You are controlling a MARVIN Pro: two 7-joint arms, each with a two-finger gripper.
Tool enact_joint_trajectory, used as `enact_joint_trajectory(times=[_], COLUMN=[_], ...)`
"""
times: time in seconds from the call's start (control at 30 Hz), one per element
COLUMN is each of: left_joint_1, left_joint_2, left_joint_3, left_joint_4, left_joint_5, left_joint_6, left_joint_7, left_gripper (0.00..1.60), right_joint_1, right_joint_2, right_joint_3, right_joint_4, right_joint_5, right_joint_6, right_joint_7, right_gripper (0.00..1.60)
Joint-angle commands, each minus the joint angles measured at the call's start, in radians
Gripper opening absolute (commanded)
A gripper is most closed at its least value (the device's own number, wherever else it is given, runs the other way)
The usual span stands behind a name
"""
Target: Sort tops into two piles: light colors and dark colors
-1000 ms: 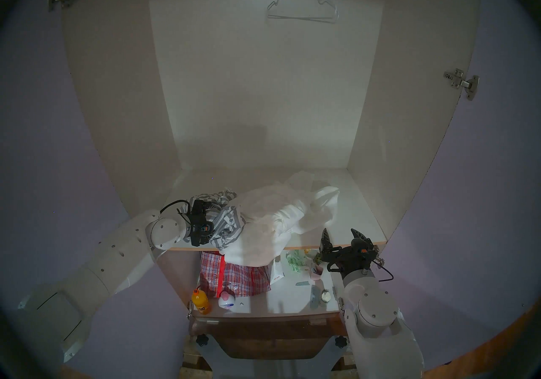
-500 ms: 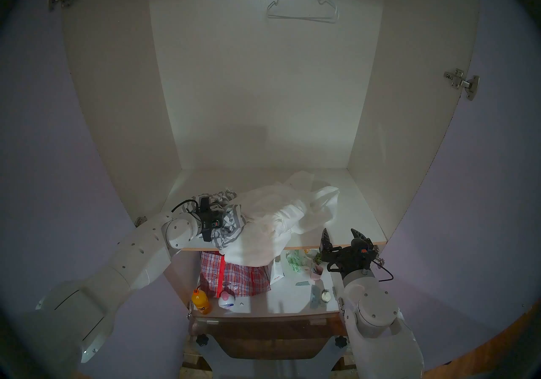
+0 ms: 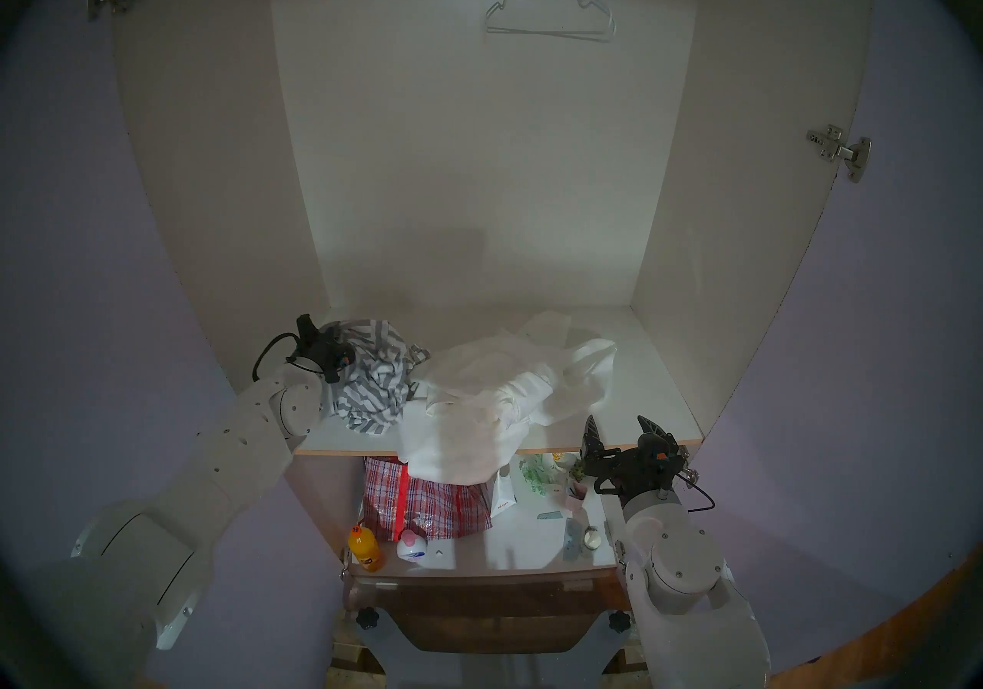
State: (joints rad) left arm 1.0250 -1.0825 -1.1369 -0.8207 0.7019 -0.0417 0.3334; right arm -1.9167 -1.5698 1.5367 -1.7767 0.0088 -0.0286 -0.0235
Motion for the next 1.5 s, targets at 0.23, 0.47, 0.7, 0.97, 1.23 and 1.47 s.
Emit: enact_joint_trajectory(times=[0.23, 0.47, 0.7, 0.97, 1.23, 1.47], left_joint_1=[-0.044, -0.014, 0.024, 0.052, 0.078, 0.108], left_joint_2=[0.043, 0.061, -0.039, -0.096, -0.120, -0.137], left_joint_3=[0.009, 0.056, -0.092, -0.191, -0.238, -0.263], left_joint_4=[0.032, -0.009, -0.044, -0.125, -0.167, -0.213], left_joint_5=[0.055, 0.049, -0.193, -0.371, -0.432, -0.445], left_joint_6=[0.118, 0.110, 0.057, 0.075, 0.098, 0.119], left_joint_7=[0.104, -0.017, -0.142, -0.122, -0.023, -0.002], left_gripper=[0.00, 0.36, 1.60, 1.60, 1.60, 1.60], right_joint_1=[0.008, 0.008, 0.009, 0.048, 0.160, 0.307], right_joint_2=[0.000, 0.000, 0.000, -0.014, -0.009, -0.021], right_joint_3=[-0.002, -0.002, -0.002, -0.014, -0.073, -0.118], right_joint_4=[-0.028, -0.028, -0.025, -0.020, 0.004, 0.117], right_joint_5=[0.001, 0.001, 0.001, 0.046, 0.154, 0.220], right_joint_6=[-0.003, -0.002, -0.004, 0.077, 0.239, 0.348], right_joint_7=[0.003, 0.003, 0.002, 0.033, 0.046, -0.031], right_gripper=[1.60, 1.60, 1.60, 1.60, 1.60, 1.60])
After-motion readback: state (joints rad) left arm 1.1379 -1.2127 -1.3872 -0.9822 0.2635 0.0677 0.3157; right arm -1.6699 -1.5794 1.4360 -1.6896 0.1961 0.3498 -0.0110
